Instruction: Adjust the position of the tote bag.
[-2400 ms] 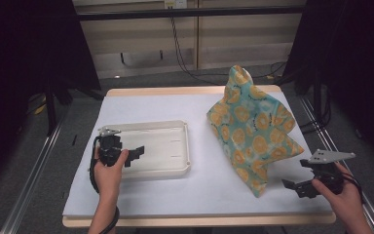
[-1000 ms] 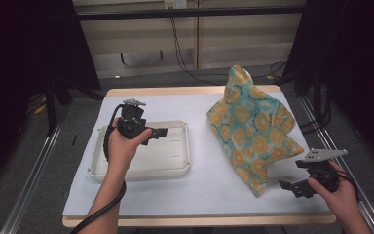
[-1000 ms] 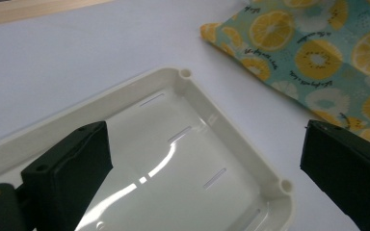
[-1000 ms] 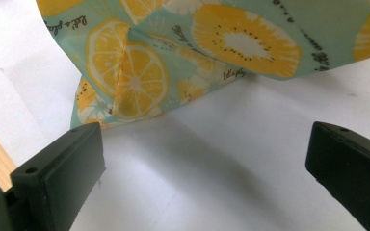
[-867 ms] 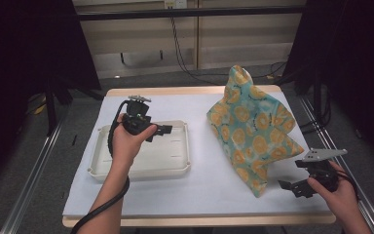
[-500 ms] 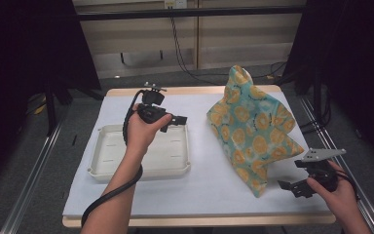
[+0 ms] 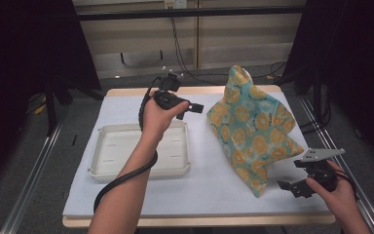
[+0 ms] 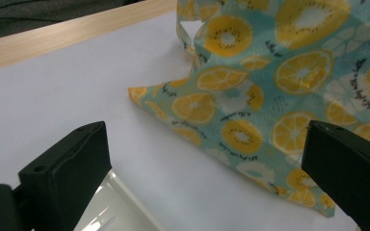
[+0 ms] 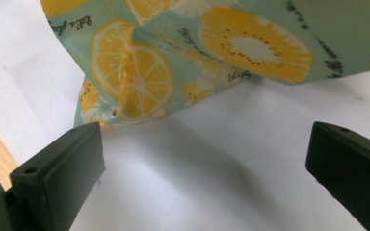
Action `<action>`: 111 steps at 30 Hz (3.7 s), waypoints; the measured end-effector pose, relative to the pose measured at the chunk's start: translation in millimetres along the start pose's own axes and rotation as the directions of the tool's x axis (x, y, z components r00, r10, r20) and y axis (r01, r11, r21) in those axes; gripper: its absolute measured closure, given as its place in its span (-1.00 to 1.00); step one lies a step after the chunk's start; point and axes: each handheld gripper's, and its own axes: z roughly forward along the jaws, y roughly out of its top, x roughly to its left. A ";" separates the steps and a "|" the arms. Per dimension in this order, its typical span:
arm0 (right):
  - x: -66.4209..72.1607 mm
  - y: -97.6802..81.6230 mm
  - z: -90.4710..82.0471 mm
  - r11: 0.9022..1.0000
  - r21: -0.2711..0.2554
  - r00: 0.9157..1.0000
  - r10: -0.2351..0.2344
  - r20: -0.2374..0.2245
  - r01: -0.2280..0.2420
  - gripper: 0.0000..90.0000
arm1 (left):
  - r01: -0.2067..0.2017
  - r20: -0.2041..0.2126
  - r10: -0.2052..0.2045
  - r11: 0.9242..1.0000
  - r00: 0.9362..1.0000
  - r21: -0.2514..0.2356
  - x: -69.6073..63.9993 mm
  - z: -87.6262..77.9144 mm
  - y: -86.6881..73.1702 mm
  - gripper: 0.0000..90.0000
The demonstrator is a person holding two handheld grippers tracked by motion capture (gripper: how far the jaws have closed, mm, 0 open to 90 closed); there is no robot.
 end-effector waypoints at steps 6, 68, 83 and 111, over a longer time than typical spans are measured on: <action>0.0 -0.5 0.6 1.000 -0.001 1.000 0.000 -0.006 0.000 -1.00 | -0.024 0.025 0.024 1.000 0.999 0.001 -12.0 8.0 16.5 -0.94; -0.7 -5.4 0.8 1.000 0.000 1.000 0.004 0.003 -0.004 -1.00 | 0.037 -0.007 -0.038 0.998 0.999 -0.059 -78.9 80.1 97.2 -0.93; -1.3 -5.6 1.0 1.000 -0.005 1.000 0.001 0.004 -0.001 -1.00 | 0.078 -0.020 -0.080 0.995 0.997 -0.069 -85.8 80.1 103.2 -0.95; -1.1 -4.8 0.4 1.000 -0.018 1.000 -0.009 -0.002 0.008 -1.00 | 0.175 0.023 -0.181 0.971 0.983 0.164 -81.4 82.2 84.3 0.37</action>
